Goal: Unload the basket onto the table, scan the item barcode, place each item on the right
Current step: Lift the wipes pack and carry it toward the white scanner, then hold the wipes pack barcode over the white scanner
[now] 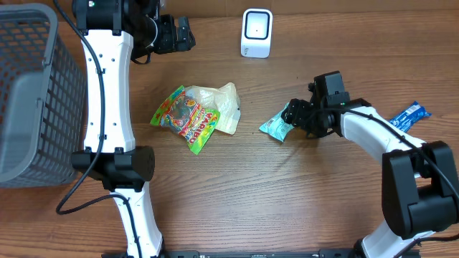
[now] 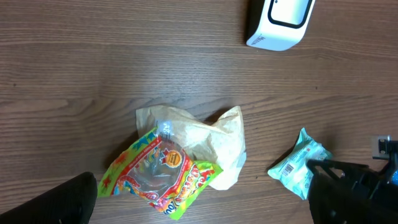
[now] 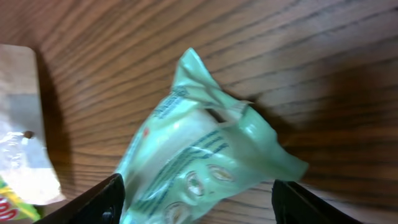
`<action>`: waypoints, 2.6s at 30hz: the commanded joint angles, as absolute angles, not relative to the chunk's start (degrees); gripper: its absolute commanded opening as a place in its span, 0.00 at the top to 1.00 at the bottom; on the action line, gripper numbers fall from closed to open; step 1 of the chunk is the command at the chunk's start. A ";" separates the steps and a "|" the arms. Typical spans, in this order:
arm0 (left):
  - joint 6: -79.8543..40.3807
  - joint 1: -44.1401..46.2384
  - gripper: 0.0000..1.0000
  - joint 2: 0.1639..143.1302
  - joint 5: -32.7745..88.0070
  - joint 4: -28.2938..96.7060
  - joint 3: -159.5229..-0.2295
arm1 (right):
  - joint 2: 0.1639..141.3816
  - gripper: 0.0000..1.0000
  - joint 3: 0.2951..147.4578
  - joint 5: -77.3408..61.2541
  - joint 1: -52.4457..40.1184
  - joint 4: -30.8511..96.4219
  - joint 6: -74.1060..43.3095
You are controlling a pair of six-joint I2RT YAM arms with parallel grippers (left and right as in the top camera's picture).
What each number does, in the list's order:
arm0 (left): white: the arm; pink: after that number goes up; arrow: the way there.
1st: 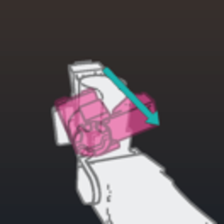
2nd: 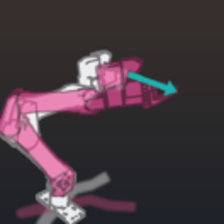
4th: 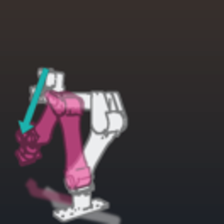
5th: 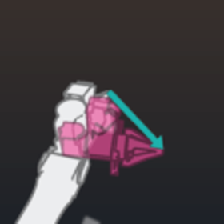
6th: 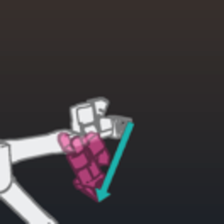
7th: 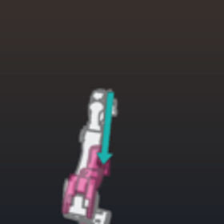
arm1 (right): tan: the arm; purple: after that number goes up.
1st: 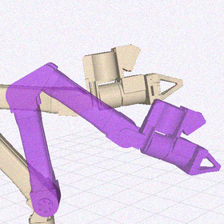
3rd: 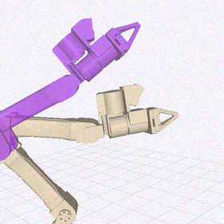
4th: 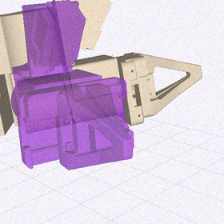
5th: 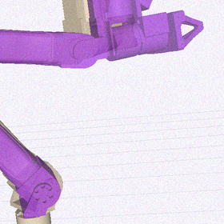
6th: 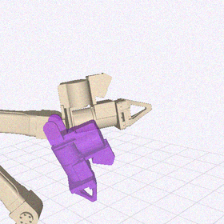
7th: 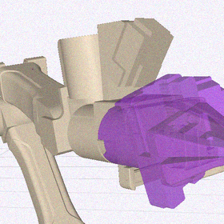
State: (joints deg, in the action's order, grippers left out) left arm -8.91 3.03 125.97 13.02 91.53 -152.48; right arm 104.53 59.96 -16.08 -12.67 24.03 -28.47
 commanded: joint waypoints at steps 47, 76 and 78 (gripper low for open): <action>-9.23 3.77 0.00 124.38 12.91 91.46 -152.35 | 85.08 0.96 74.19 -36.42 -8.19 6.37 -13.02; -9.23 3.77 0.00 124.38 12.91 91.46 -152.35 | 120.05 0.96 74.17 22.70 -24.43 -50.63 56.58; -9.23 3.77 0.00 124.38 12.91 91.46 -152.35 | 122.87 0.96 74.30 19.75 -24.43 -53.54 60.75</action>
State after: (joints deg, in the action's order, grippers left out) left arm -8.91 3.03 125.97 13.02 91.53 -152.48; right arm 119.83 73.12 23.35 -24.40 -50.39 49.87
